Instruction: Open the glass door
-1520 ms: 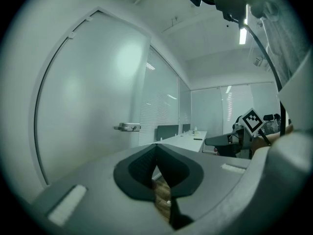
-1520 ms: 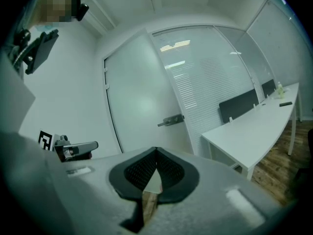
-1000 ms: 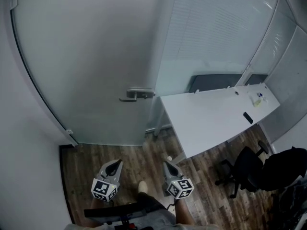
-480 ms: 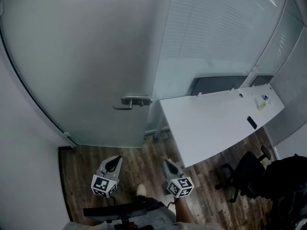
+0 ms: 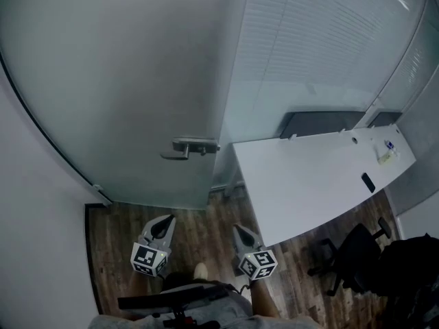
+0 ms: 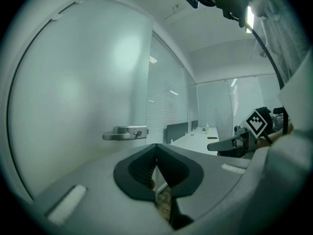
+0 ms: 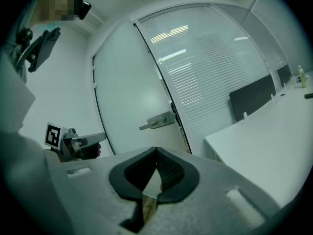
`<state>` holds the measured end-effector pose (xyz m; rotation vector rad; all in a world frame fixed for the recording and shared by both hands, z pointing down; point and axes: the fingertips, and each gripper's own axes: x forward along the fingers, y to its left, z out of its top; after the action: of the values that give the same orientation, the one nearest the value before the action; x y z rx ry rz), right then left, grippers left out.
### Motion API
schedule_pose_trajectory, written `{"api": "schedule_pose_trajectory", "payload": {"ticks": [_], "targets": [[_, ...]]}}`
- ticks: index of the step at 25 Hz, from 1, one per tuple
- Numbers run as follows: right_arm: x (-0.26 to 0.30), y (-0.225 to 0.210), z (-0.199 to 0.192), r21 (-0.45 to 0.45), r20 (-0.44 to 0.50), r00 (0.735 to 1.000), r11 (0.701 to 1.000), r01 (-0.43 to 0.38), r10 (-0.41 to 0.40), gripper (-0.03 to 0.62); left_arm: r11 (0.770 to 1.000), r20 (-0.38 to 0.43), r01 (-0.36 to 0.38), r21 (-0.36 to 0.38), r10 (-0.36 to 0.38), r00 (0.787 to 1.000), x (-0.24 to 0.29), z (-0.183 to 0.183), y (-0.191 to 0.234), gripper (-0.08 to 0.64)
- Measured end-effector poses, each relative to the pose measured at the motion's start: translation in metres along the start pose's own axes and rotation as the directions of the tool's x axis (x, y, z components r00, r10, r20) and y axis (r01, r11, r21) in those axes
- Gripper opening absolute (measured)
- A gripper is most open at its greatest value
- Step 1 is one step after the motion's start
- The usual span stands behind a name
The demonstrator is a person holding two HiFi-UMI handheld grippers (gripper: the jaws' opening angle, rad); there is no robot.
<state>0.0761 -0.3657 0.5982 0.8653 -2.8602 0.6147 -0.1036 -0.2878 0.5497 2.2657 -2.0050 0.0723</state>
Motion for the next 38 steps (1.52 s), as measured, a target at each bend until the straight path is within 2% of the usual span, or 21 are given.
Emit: {"api": "schedule_pose_trajectory", "payload": {"ticks": [5,11,14,18,23,30,36,38], "targets": [[0.009,-0.005,0.000,0.018,-0.003,1.000,1.000,-0.007,0.007,0.002,1.000,-0.024,0.006,0.031,-0.005,1.000,0.016,0.001,0.012,0.018],[0.015,-0.011,-0.003,0.024,-0.014,1.000,1.000,0.006,-0.006,0.002,0.992,-0.015,0.009,0.129,-0.007,1.000,0.046,0.019,0.038,0.043],[0.015,-0.011,-0.002,0.029,-0.006,1.000,0.999,0.019,-0.019,0.002,0.980,-0.020,0.016,0.196,-0.012,1.000,0.063,0.028,0.053,0.066],[0.016,-0.009,-0.002,0.045,0.008,0.999,0.998,0.039,-0.039,0.002,0.946,-0.051,0.026,0.324,-0.010,0.999,0.083,0.033,0.073,0.115],[0.018,-0.007,-0.003,0.055,0.007,0.997,0.996,0.071,-0.072,0.002,0.899,-0.100,0.077,0.432,-0.037,0.994,0.107,0.036,0.087,0.149],[0.014,-0.010,-0.006,0.070,0.022,0.990,0.988,0.140,-0.142,0.002,0.846,-0.189,0.168,0.506,-0.081,0.979,0.133,0.017,0.099,0.192],[0.013,-0.012,-0.004,0.087,0.038,0.981,0.979,0.186,-0.190,0.002,0.823,-0.264,0.211,0.527,-0.078,0.961,0.156,-0.001,0.119,0.239],[0.013,-0.013,-0.005,0.090,0.036,0.979,0.976,0.197,-0.201,0.002,0.797,-0.288,0.227,0.559,-0.070,0.955,0.164,-0.006,0.125,0.247]]}}
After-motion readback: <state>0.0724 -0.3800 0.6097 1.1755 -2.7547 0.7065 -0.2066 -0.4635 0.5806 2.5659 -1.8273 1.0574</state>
